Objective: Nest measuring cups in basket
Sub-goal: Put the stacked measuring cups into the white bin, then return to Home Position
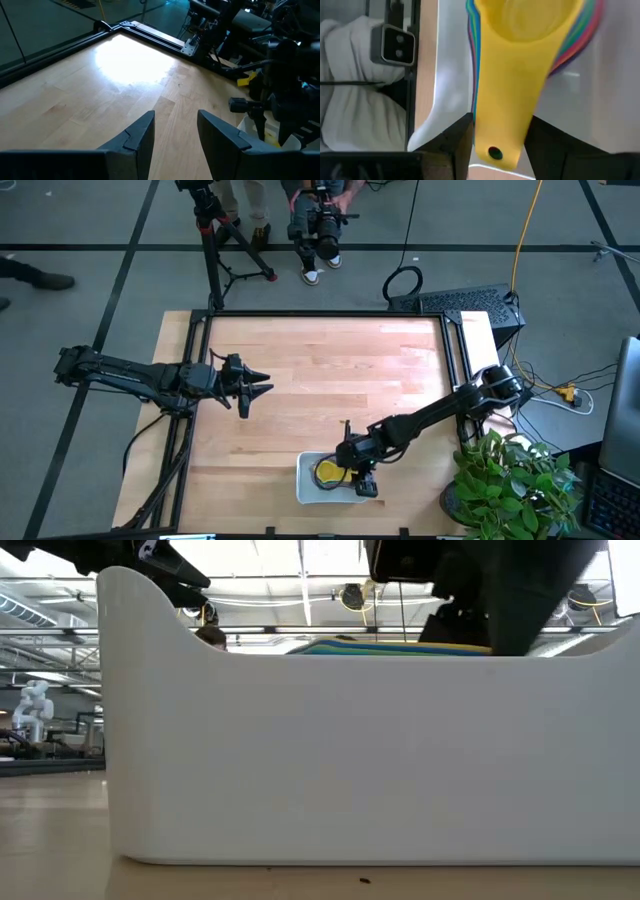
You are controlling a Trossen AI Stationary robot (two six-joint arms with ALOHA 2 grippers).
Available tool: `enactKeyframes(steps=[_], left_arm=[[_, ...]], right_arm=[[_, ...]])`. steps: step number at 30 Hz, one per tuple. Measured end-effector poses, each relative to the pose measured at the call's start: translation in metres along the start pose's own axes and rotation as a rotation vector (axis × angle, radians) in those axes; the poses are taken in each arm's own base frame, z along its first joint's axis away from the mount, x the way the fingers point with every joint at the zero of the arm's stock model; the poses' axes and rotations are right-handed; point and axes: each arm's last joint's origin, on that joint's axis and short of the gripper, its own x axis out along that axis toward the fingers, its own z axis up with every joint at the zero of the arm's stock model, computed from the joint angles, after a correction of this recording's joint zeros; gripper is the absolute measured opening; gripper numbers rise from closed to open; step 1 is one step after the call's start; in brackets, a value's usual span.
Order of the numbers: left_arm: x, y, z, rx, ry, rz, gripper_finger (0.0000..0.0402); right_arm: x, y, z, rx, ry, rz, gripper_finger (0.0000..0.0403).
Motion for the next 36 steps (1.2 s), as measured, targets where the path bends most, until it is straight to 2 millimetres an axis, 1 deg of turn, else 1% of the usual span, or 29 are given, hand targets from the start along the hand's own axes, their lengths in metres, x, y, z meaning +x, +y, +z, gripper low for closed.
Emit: enactKeyframes(steps=[3,8,12,14,16,18,19,22,25,27,29,31,33,34,36], left_arm=[[0.0,0.0,0.0,-0.002,0.0,0.0,0.0149],[0.0,0.0,0.0,-0.002,0.0,0.0,0.0149],[0.0,0.0,0.0,-0.005,0.0,-0.001,0.0149],[0.0,0.0,0.0,-0.005,-0.001,-0.001,0.0149],[0.0,0.0,0.0,-0.005,-0.001,-0.001,0.0149],[0.0,0.0,0.0,-0.004,0.0,-0.002,0.0149],[-0.001,0.0,0.001,0.004,0.005,-0.007,0.0149],[-0.011,0.0,0.01,0.031,0.026,-0.028,0.0149],[-0.027,0.0,0.028,0.037,0.013,-0.025,0.0144],[-0.037,-0.001,0.039,0.075,-0.019,-0.036,0.0128],[-0.049,-0.002,0.049,0.117,-0.068,-0.062,0.0101],[-0.059,0.0,0.053,0.158,-0.103,-0.081,0.0061],[-0.068,0.003,0.053,0.18,-0.13,-0.089,0.0019],[-0.072,0.006,0.05,0.184,-0.133,-0.09,0.0011],[-0.08,0.01,0.046,0.187,-0.15,-0.094,0.001]], right_arm=[[-0.012,0.0,0.003,0.006,-0.022,0.001,0.0157],[-0.025,0.0,0.003,0.002,-0.038,0.001,0.0157],[-0.044,0.0,0.01,-0.087,-0.113,0.019,0.0157],[-0.062,0.004,0.017,-0.19,-0.22,0.035,0.0156],[-0.087,0.008,0.024,-0.298,-0.368,-0.011,0.015],[-0.112,0.009,0.024,-0.402,-0.498,-0.073,0.014],[-0.123,0.007,0.021,-0.431,-0.538,-0.112,0.0134],[-0.154,-0.01,0.003,-0.436,-0.619,-0.21,0.0117],[-0.188,-0.026,-0.025,-0.412,-0.736,-0.251,0.01],[-0.209,-0.034,-0.047,-0.428,-0.848,-0.274,0.0089],[-0.225,-0.04,-0.071,-0.464,-0.964,-0.312,0.0077],[-0.237,-0.043,-0.096,-0.511,-1.084,-0.334,0.0063],[-0.244,-0.047,-0.121,-0.542,-1.18,-0.353,0.0046],[-0.247,-0.048,-0.132,-0.553,-1.224,-0.359,0.0037],[-0.25,-0.051,-0.155,-0.566,-1.305,-0.366,0.0019]])
